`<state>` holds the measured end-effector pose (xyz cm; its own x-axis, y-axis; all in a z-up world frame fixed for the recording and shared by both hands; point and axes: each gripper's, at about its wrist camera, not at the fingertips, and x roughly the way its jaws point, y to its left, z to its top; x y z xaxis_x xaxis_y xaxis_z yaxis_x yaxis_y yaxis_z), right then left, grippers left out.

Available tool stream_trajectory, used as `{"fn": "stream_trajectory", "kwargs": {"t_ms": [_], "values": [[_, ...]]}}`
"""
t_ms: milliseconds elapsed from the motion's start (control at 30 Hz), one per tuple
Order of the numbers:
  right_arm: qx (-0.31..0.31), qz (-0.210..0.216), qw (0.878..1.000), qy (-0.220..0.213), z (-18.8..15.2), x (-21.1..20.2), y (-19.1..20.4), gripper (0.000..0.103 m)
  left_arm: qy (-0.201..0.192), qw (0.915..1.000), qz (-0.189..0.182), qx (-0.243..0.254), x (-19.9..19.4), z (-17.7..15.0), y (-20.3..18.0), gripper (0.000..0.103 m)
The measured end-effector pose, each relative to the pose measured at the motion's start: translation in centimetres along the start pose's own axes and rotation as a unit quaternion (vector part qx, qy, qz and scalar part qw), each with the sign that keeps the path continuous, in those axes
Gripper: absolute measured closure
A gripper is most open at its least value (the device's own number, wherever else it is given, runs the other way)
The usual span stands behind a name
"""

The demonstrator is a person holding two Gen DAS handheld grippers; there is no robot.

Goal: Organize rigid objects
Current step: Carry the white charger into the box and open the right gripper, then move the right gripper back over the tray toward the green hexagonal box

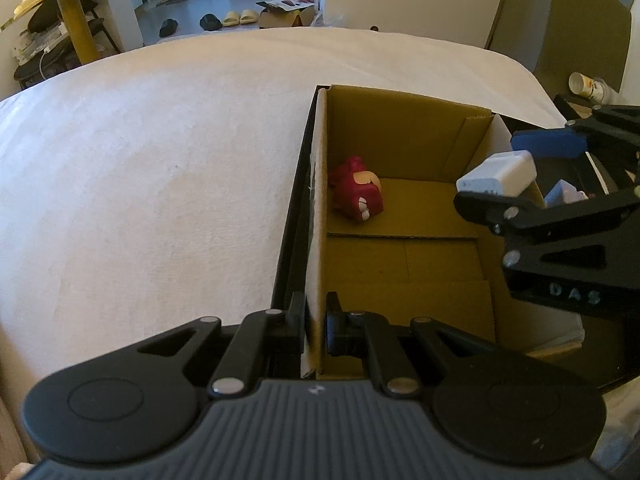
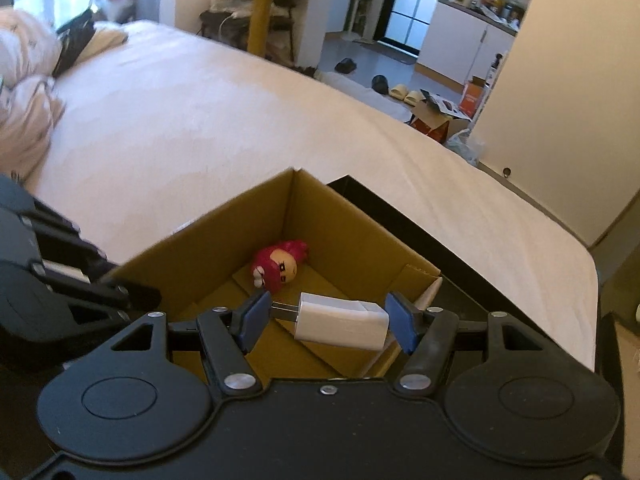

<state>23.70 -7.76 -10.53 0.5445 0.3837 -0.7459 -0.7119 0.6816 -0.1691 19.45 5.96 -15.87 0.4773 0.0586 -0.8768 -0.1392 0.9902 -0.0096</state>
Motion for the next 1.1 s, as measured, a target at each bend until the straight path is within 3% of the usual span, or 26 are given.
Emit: {"fn": "stream_trajectory", "kwargs": {"t_ms": [300, 567, 700, 1100], "values": [[-0.077, -0.024, 0.997, 0.019, 0.0, 1.1, 1.6, 0.041, -0.001, 1.0, -0.002, -0.001, 0.0, 0.0, 0.2, 0.094], [-0.127, -0.07, 0.989, 0.018, -0.5, 1.8, 2.7, 0.041, -0.002, 1.0, -0.002, 0.0, 0.0, 0.0, 0.1, 0.094], [-0.13, -0.099, 0.987, 0.006, -0.6, 1.5, 2.8, 0.039, -0.001, 1.0, -0.002, 0.0, 0.0, 0.1, 0.1, 0.094], [-0.074, -0.09, 0.993, -0.007, -1.3, -1.7, 0.4, 0.038, 0.0, 1.0, 0.0, 0.002, 0.1, 0.1, -0.1, 0.094]]}}
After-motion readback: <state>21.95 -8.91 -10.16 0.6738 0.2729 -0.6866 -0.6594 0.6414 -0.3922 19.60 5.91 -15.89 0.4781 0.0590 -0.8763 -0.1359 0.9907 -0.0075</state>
